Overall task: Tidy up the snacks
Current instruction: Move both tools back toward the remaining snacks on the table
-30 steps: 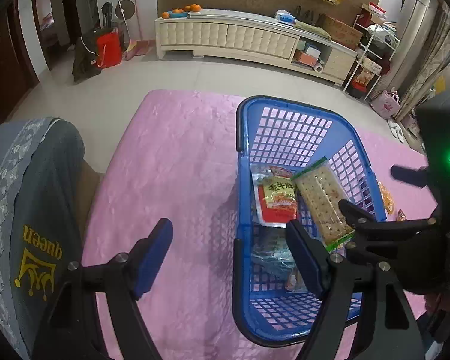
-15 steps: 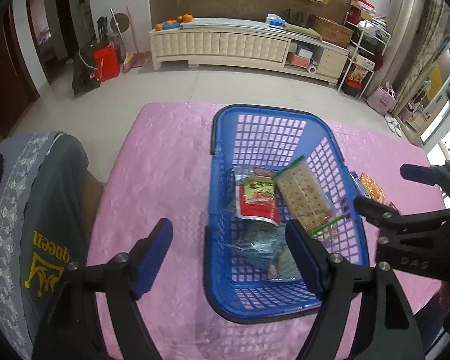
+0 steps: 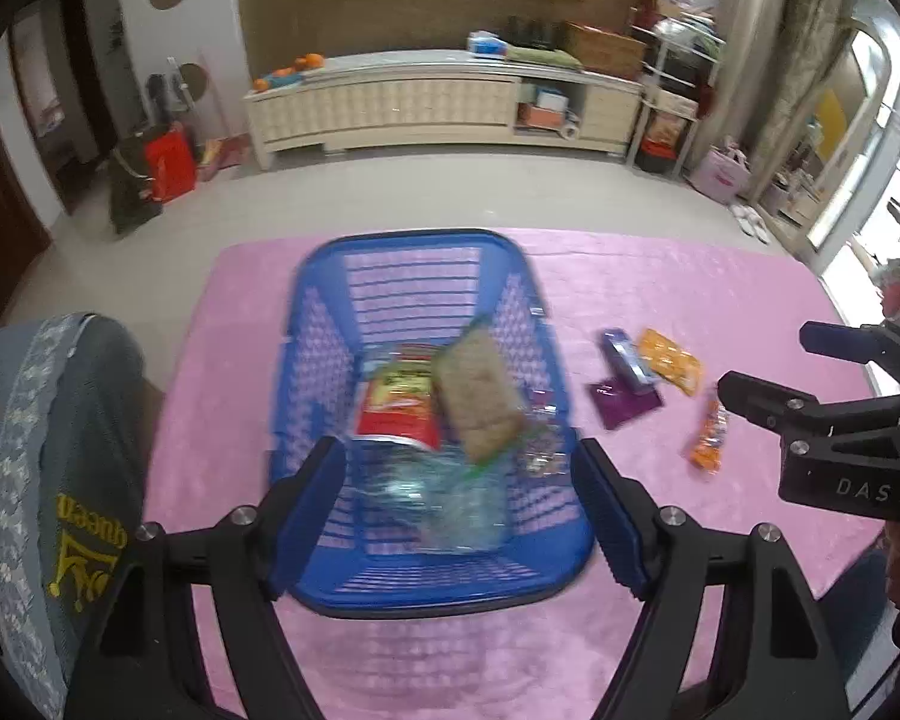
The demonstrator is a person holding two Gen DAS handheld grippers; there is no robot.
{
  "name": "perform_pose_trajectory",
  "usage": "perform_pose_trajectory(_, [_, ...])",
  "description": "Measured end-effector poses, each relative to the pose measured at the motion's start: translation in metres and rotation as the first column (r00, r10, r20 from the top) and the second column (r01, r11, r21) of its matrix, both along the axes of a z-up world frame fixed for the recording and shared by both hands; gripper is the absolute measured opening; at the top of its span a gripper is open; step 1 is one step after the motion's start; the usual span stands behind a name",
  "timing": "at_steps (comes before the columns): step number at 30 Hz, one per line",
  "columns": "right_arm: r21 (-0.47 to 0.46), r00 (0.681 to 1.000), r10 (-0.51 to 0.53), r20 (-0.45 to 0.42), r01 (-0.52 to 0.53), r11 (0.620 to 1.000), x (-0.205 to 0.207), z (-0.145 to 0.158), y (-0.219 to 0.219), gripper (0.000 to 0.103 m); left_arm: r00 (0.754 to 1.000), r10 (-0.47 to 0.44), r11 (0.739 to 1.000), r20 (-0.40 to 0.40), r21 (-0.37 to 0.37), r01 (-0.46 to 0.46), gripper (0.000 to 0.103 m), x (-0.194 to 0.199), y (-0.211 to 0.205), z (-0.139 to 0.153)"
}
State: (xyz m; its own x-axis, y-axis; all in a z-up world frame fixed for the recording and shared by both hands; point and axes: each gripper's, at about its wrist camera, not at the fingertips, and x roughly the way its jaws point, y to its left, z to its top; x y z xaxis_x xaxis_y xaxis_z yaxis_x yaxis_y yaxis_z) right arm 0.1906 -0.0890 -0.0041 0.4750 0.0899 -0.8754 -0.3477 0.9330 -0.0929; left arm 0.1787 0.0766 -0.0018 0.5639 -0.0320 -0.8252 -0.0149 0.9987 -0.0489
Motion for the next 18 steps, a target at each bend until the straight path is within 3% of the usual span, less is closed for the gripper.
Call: perform_pose_trajectory(18, [0.098,0.986,-0.138,-0.091,0.146,0.984,0.006,-0.030,-0.141,0.089,0.974,-0.214,0.975,-0.067,0.040,0.217,0.079,0.038,-0.136,-0.031])
